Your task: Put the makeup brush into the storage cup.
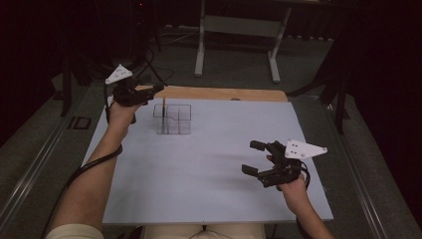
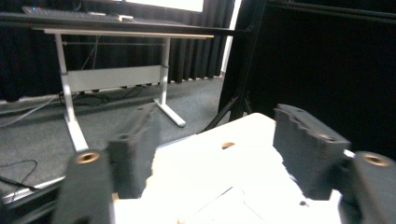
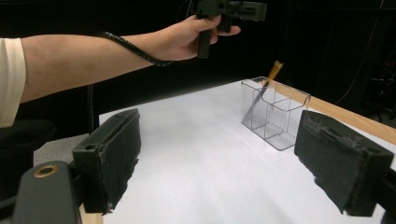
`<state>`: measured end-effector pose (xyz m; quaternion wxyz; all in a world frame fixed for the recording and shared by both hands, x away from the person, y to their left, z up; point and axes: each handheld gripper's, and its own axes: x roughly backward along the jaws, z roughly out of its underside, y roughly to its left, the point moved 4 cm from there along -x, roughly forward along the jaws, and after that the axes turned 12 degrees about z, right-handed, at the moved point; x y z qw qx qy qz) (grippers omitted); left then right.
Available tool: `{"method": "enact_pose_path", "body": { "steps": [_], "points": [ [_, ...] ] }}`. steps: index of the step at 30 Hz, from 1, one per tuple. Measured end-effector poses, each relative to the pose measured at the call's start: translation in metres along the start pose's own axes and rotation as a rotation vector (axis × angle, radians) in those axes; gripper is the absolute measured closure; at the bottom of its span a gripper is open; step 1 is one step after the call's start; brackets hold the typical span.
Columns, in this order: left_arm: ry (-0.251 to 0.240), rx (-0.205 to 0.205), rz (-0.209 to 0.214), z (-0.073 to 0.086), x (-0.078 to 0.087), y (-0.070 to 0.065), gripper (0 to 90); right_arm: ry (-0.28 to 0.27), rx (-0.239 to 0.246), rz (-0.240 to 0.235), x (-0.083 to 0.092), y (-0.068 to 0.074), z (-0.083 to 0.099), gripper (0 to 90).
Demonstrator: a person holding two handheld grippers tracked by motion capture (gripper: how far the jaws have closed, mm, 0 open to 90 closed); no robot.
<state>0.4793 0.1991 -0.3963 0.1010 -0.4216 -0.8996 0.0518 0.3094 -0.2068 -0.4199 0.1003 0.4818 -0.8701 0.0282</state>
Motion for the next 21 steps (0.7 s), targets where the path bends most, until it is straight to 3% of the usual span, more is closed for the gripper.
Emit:
{"method": "enact_pose_path", "body": {
  "steps": [2,9,13,21],
  "points": [
    [-0.005,0.034,0.025,-0.001,0.0,-0.002,25.1,-0.001,0.0,0.001,0.0,0.0,0.0,14.6],
    [0.043,-0.017,0.026,-0.004,0.003,-0.013,13.2,-0.001,0.001,0.002,0.0,0.0,0.0,14.6],
    [0.038,-0.009,0.03,-0.009,0.008,-0.019,2.4,-0.002,0.0,0.003,0.0,-0.001,0.0,14.6],
    [0.028,-0.021,0.04,-0.011,0.023,-0.031,2.3,-0.001,0.001,0.008,0.001,-0.002,0.0,14.6]
  ]
}}
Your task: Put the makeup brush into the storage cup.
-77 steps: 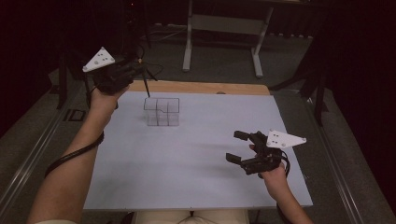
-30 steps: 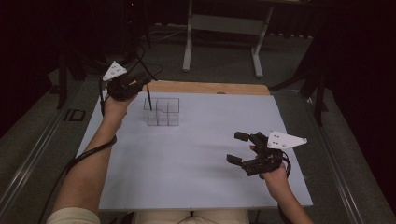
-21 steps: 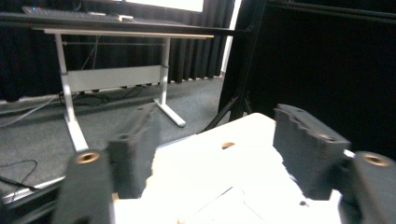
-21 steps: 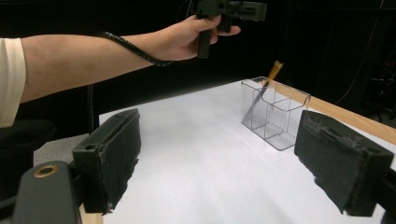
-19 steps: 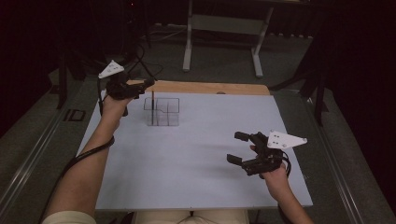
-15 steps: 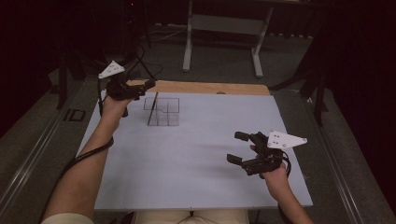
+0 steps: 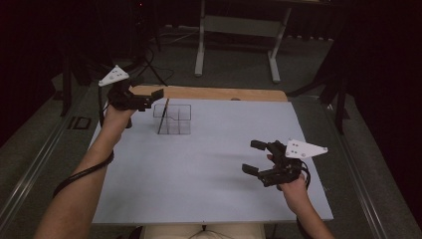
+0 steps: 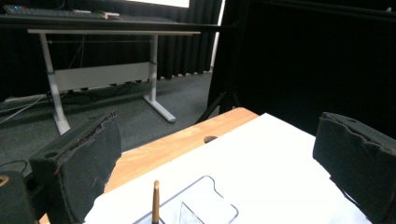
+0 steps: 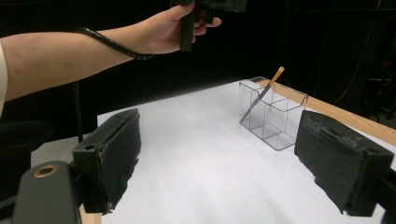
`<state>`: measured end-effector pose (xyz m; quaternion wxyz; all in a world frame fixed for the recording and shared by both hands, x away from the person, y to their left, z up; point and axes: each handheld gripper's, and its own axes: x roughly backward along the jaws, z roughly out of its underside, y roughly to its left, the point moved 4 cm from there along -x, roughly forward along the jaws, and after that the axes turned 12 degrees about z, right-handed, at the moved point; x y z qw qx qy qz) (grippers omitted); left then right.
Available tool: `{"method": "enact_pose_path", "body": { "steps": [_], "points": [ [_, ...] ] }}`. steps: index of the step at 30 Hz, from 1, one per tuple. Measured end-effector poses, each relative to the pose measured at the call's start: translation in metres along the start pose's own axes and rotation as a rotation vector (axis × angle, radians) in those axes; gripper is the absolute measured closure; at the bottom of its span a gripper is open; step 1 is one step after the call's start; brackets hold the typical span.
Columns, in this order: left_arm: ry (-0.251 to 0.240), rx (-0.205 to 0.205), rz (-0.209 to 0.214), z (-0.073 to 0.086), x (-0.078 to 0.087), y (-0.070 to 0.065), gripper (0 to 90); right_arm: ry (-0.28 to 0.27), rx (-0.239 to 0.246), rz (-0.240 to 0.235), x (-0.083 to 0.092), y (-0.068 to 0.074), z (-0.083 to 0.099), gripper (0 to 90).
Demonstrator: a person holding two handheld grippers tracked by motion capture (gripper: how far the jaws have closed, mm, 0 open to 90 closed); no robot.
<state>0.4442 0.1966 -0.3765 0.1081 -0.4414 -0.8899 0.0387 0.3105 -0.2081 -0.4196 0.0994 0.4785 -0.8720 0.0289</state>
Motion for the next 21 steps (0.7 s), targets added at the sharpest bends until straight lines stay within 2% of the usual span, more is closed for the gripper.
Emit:
{"method": "enact_pose_path", "body": {
  "steps": [4,8,21],
  "points": [
    [0.014,-0.005,0.009,0.002,0.006,-0.006,2.3,0.003,-0.002,0.002,0.0,-0.001,0.001,14.6],
    [0.039,-0.03,0.014,0.005,0.01,-0.011,2.3,0.007,0.002,0.005,-0.001,0.0,0.002,14.6],
    [0.031,-0.026,0.065,0.008,0.028,-0.034,2.3,0.014,0.001,0.003,-0.004,-0.001,0.002,14.6]
  ]
}}
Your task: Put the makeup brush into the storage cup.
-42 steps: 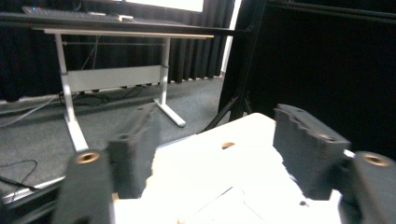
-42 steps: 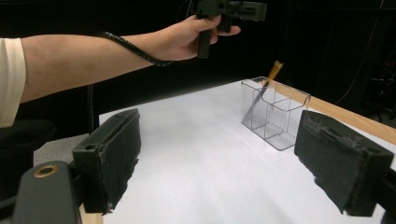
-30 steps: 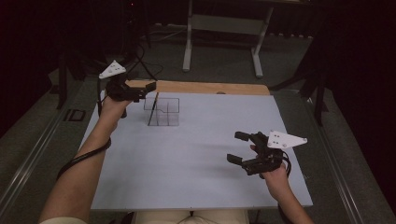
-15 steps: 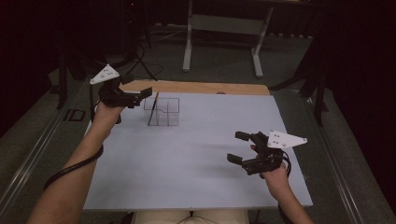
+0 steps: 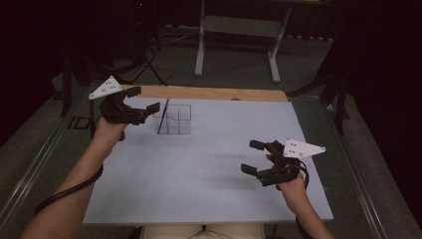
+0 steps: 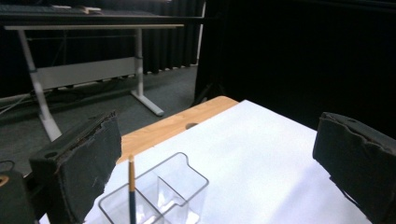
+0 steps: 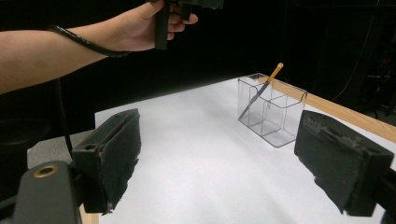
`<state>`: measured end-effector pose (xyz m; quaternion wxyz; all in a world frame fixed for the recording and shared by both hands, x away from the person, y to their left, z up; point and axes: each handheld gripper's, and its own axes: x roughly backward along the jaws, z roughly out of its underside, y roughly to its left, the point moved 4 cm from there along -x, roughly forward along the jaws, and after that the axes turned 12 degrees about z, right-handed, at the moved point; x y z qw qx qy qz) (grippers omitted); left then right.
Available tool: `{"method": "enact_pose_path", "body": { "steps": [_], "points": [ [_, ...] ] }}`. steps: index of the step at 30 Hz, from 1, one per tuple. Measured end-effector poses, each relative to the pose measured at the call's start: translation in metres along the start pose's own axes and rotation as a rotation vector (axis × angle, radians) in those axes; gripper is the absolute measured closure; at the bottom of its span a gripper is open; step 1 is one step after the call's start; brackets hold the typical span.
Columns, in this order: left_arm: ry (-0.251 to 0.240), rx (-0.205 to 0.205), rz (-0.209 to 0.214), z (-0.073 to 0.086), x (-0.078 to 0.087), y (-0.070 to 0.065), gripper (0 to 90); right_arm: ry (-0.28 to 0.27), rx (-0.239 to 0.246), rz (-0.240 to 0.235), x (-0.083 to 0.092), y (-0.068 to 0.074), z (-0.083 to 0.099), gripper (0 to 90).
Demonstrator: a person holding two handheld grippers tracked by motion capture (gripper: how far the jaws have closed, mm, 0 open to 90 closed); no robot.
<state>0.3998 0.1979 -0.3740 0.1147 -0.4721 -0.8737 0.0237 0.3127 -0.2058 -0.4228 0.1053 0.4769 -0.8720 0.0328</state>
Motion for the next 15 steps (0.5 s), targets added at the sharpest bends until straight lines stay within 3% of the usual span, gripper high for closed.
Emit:
{"method": "enact_pose_path", "body": {
  "steps": [15],
  "points": [
    [-0.008,-0.013,0.078,0.008,0.002,-0.03,2.3,0.004,0.005,0.0,-0.001,0.0,0.001,14.6]
  ]
}}
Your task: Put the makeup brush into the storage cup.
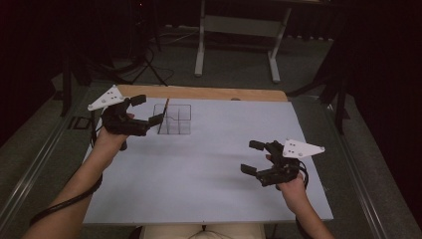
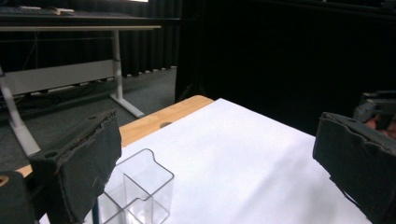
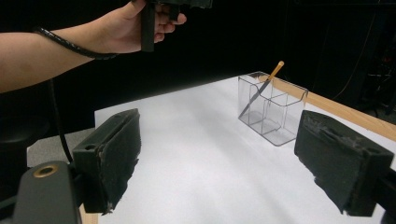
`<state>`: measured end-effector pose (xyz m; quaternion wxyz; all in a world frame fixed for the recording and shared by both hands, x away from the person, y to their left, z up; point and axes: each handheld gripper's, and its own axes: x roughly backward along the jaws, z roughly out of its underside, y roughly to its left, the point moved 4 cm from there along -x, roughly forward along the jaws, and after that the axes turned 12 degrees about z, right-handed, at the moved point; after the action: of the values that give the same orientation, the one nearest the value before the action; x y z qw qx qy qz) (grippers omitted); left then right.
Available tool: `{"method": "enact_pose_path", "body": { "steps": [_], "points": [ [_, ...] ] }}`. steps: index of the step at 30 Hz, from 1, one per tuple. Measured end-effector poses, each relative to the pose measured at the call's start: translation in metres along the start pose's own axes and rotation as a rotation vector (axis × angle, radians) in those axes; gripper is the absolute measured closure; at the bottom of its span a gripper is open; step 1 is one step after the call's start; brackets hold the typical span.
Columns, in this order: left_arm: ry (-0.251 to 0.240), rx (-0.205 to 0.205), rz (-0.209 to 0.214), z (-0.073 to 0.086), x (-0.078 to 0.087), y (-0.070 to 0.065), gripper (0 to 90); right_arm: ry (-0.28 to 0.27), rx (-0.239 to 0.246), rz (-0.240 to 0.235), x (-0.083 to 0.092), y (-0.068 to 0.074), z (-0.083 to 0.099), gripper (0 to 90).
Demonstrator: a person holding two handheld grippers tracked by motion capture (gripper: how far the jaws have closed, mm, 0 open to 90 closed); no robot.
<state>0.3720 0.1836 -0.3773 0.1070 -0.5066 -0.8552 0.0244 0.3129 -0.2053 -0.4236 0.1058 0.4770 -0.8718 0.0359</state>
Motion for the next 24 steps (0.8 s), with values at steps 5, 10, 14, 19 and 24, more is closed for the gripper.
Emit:
{"method": "enact_pose_path", "body": {
  "steps": [5,10,14,19,24],
  "points": [
    [0.014,-0.015,0.008,0.005,0.0,-0.008,2.3,-0.002,-0.001,0.001,0.001,0.0,-0.001,14.6],
    [0.007,-0.014,0.022,0.009,0.004,-0.015,2.3,-0.002,0.003,0.003,0.002,0.0,-0.001,14.6],
    [0.013,-0.01,0.026,0.015,0.005,-0.019,2.4,0.001,0.005,0.003,0.001,0.001,-0.001,14.6],
    [0.019,-0.001,0.049,0.026,0.004,-0.027,2.3,0.001,0.004,0.002,0.001,0.001,-0.001,14.6],
    [0.018,-0.007,0.073,0.031,0.004,-0.035,2.3,0.003,0.006,0.003,0.001,0.001,0.0,14.6]
  ]
}}
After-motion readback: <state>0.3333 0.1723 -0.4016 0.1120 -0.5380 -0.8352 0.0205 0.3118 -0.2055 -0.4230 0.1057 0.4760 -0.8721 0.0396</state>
